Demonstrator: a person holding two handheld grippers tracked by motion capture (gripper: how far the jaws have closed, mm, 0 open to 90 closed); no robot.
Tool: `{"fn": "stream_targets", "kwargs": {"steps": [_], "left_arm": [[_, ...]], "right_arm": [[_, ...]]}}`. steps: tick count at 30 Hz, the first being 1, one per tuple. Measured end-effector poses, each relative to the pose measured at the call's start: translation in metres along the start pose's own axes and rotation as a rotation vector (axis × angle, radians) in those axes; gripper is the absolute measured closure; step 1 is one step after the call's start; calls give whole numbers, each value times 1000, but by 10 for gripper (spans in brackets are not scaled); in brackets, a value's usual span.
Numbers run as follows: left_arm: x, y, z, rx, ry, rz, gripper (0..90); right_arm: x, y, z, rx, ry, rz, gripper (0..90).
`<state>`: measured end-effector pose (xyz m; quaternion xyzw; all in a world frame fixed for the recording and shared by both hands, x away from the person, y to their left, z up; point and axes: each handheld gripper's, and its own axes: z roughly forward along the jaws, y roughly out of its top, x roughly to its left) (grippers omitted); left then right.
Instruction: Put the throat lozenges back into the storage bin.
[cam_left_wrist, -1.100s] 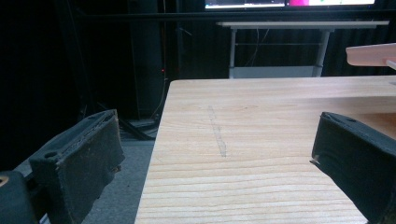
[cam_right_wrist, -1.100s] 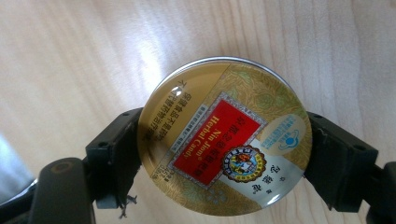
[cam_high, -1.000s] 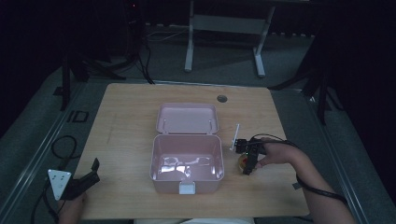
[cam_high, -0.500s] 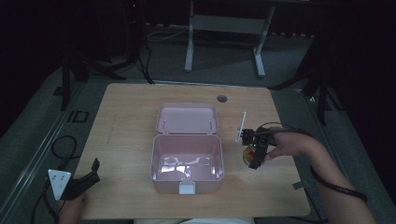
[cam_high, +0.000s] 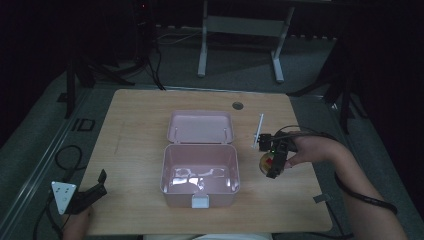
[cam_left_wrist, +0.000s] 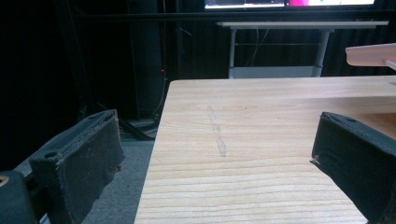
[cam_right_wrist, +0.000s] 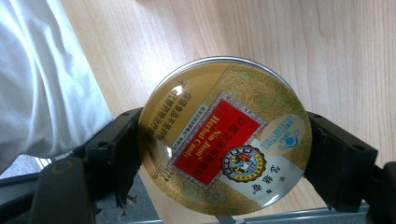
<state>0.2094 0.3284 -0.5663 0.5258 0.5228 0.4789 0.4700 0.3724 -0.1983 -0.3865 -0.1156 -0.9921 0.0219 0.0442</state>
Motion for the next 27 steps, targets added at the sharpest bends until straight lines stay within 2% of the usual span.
{"fn": "stream_targets", "kwargs": {"steps": [4,9,12,16,17,27], "left_arm": [[0,0,0,-1,0,0,24],[0,0,0,-2,-1,0,24],[0,0,0,-2,-2,1,24],[0,0,0,-1,-3,0,24],[0,0,0,-2,-3,-1,24],[0,0,0,-5,-4,-1,24]], "right_arm": [[2,5,-3,-5,10,-6,202],[8,20,-7,-20,16,-36,202],[13,34,-9,-21,20,-71,202],[15,40,-10,-17,17,-82,202],[19,47,-12,-16,18,-98,203],[31,77,-15,-26,21,-162,202]]}}
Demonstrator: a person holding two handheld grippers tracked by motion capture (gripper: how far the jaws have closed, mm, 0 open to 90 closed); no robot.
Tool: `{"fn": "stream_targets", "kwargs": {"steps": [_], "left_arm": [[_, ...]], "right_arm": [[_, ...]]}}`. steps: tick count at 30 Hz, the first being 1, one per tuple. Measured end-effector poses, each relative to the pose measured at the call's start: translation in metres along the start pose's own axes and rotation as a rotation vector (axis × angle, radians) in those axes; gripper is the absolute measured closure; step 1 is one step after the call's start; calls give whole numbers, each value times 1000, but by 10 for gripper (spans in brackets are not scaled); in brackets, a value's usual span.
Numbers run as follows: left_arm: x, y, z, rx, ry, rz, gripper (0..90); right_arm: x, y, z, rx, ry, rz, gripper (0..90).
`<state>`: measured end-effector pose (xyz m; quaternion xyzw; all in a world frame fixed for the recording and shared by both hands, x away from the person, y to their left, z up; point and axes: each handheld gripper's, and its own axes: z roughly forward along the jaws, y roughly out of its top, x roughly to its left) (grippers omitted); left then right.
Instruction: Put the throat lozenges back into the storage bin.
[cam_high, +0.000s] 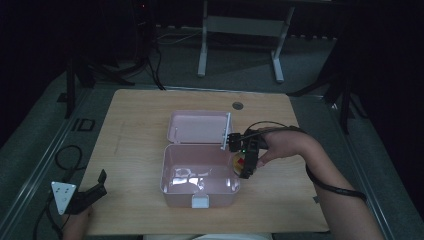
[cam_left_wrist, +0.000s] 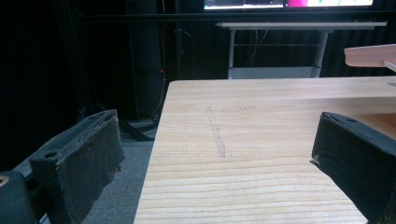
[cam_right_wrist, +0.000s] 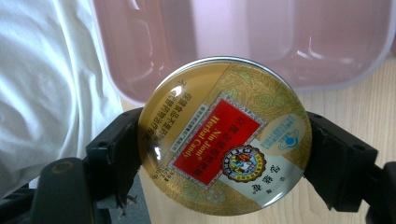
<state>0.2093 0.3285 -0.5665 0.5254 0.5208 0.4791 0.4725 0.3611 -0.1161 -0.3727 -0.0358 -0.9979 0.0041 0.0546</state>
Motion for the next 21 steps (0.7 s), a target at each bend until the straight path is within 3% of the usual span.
{"fn": "stream_targets", "kwargs": {"steps": [16,21], "left_arm": [[0,0,0,2,-2,0,24],[0,0,0,0,-3,-2,24]], "right_arm": [[9,41,8,8,17,-75,203],[8,46,10,10,23,-79,202]]}}
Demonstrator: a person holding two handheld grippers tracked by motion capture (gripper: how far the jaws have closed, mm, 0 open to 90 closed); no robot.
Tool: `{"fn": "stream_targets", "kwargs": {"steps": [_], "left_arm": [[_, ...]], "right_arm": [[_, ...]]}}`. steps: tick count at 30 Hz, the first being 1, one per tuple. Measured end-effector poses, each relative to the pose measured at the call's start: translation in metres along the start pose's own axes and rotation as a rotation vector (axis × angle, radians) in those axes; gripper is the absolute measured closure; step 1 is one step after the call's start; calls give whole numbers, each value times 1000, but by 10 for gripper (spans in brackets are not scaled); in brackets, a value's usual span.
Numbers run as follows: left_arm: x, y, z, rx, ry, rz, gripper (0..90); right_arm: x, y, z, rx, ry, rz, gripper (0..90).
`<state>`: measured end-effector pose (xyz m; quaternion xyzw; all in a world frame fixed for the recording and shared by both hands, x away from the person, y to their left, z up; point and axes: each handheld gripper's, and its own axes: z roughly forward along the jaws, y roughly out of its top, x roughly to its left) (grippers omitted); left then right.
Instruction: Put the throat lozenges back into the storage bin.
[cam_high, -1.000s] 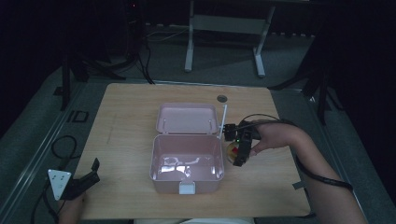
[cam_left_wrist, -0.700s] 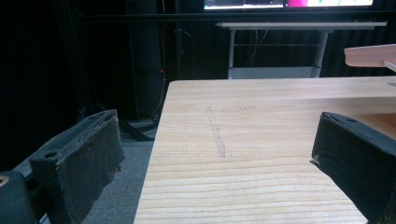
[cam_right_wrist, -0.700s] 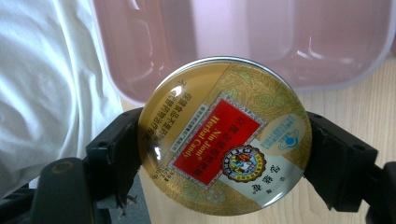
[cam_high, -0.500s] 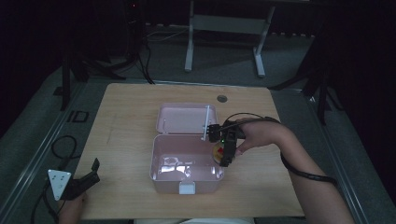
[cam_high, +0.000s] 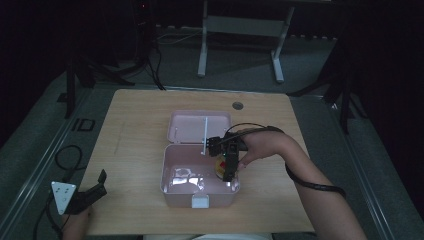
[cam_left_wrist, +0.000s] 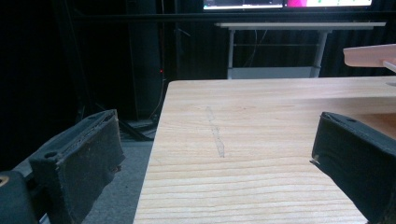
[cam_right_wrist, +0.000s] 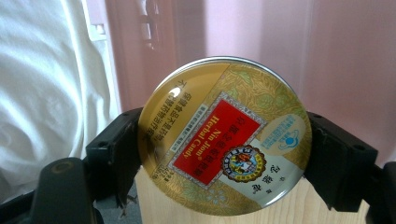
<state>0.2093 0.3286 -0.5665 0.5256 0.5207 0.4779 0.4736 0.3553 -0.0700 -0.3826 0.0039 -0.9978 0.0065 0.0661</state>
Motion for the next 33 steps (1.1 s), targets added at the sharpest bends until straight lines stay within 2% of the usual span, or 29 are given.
{"fn": "stream_targets", "kwargs": {"steps": [12,25,33], "left_arm": [[0,0,0,-1,1,4,24],[0,0,0,1,-3,5,24],[0,0,0,0,-5,6,24]], "right_arm": [[-4,7,21,8,25,-14,202],[-12,14,59,19,48,-25,203],[-16,16,83,49,28,-34,202]]}}
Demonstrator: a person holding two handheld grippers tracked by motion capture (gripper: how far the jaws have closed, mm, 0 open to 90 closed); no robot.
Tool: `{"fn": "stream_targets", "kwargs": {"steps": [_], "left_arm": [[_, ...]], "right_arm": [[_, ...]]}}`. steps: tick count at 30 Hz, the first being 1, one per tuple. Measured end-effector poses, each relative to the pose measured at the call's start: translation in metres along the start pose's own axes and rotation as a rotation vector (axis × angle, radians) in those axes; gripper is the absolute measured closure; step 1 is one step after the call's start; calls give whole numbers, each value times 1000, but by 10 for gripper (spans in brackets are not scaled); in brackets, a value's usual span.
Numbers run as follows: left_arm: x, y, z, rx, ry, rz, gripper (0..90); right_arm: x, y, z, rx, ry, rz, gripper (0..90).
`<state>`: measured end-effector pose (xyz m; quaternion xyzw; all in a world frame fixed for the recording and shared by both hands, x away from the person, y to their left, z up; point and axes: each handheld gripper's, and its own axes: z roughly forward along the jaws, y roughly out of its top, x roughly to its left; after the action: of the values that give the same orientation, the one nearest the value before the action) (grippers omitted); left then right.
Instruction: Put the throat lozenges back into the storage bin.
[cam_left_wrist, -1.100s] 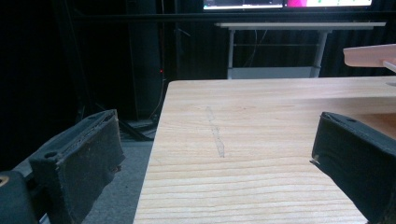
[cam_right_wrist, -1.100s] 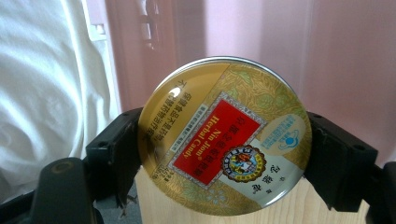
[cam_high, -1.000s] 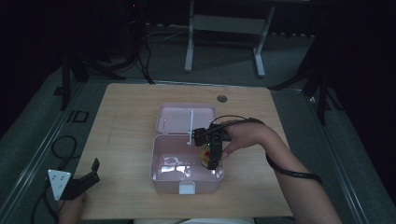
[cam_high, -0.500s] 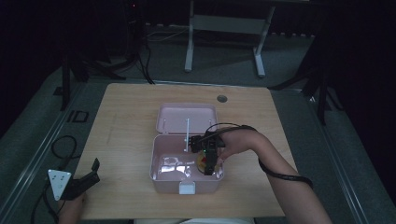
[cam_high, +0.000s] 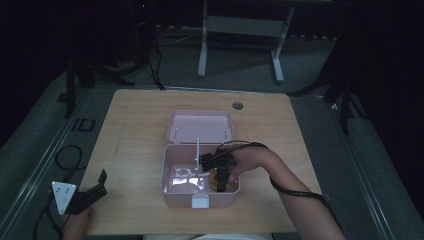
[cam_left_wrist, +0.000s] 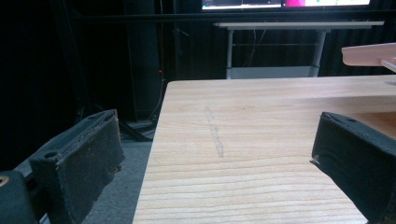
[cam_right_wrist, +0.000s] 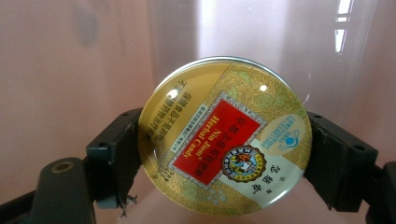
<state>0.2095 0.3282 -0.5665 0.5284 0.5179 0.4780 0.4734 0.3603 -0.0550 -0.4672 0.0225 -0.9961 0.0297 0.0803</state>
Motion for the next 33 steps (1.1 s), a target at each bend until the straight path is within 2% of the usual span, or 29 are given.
{"fn": "stream_targets", "kwargs": {"steps": [4,7,9,12,22,26,33], "left_arm": [[0,0,0,0,-2,0,24],[0,0,0,0,-5,0,24],[0,0,0,1,-8,0,24],[0,0,0,1,-9,1,24],[0,0,0,0,-12,3,24],[0,0,0,1,-13,3,24],[0,0,0,1,-12,4,24]], "right_arm": [[-1,1,7,14,-4,-1,202],[-4,1,9,4,13,23,202],[-3,2,10,8,8,34,201],[-2,2,12,24,2,24,201],[-3,2,13,19,12,38,172],[-2,0,7,-9,2,34,172],[1,-6,-14,-69,-7,23,174]]}}
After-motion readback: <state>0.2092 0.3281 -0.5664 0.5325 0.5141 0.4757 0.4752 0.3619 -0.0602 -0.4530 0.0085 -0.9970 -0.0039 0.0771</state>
